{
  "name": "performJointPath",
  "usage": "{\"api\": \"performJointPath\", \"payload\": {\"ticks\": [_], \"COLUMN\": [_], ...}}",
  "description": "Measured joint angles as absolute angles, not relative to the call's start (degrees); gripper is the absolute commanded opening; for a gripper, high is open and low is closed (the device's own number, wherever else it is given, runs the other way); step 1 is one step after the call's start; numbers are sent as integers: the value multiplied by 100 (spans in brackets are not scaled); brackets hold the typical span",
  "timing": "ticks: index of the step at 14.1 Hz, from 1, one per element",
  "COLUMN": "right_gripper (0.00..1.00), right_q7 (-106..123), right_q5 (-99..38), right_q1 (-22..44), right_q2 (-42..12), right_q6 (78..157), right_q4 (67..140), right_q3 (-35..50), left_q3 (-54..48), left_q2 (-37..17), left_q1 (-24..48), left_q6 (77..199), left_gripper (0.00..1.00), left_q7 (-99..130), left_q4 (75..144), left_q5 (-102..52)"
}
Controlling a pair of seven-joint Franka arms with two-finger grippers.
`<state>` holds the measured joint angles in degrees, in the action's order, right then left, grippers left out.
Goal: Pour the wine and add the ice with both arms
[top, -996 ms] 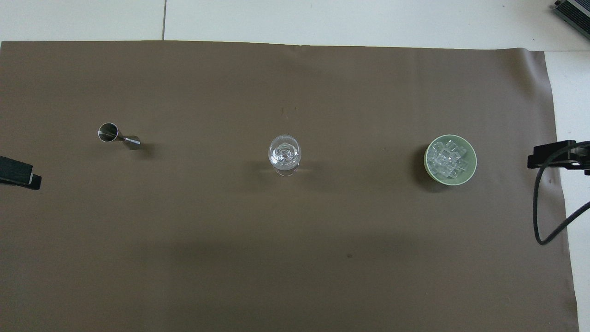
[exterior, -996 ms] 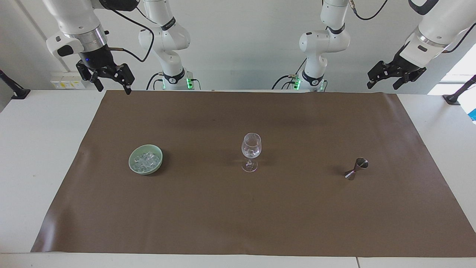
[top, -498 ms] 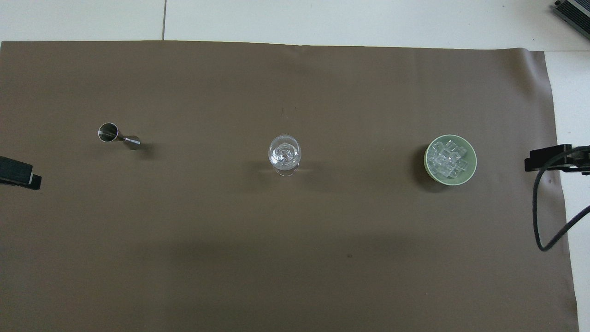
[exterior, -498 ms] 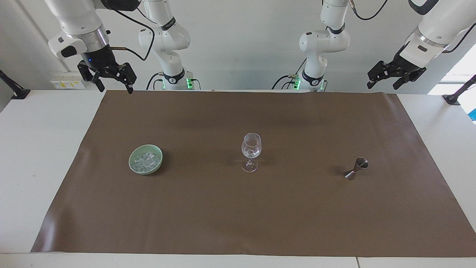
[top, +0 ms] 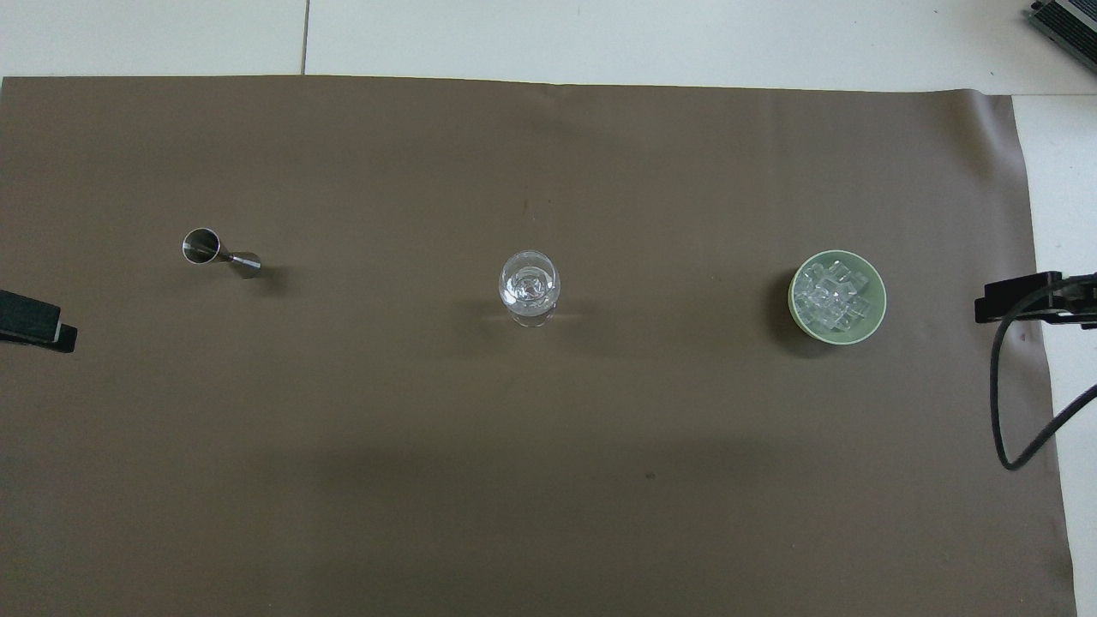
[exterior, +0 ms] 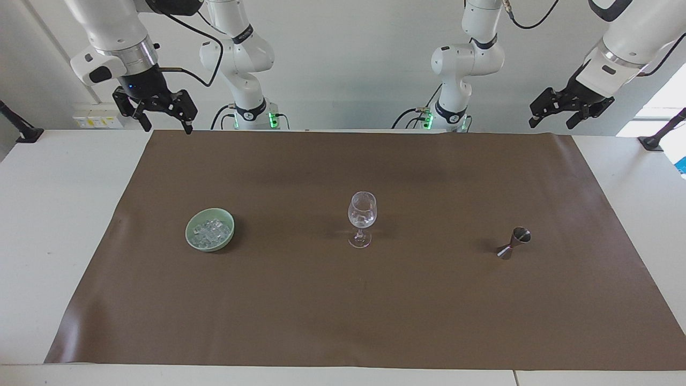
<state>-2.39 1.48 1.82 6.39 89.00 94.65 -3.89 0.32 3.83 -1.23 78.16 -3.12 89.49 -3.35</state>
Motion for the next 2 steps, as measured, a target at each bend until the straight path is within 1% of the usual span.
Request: {"api": "performJointPath", "payload": {"ticks": [2], "right_gripper": [100], "right_q7": [-239], "right_q5": [148], "right_q1": [182], "right_q2": [639], "right_q6": [8898], "right_q4": [9465], "right_q3": [-389], "left_q3": [32], "left_q2": [383], "left_q1": [-123], "left_q6": [7816], "left_gripper": [100], "left_q7": [-312], "left_q4": [8949], "left_q5": [-335]}}
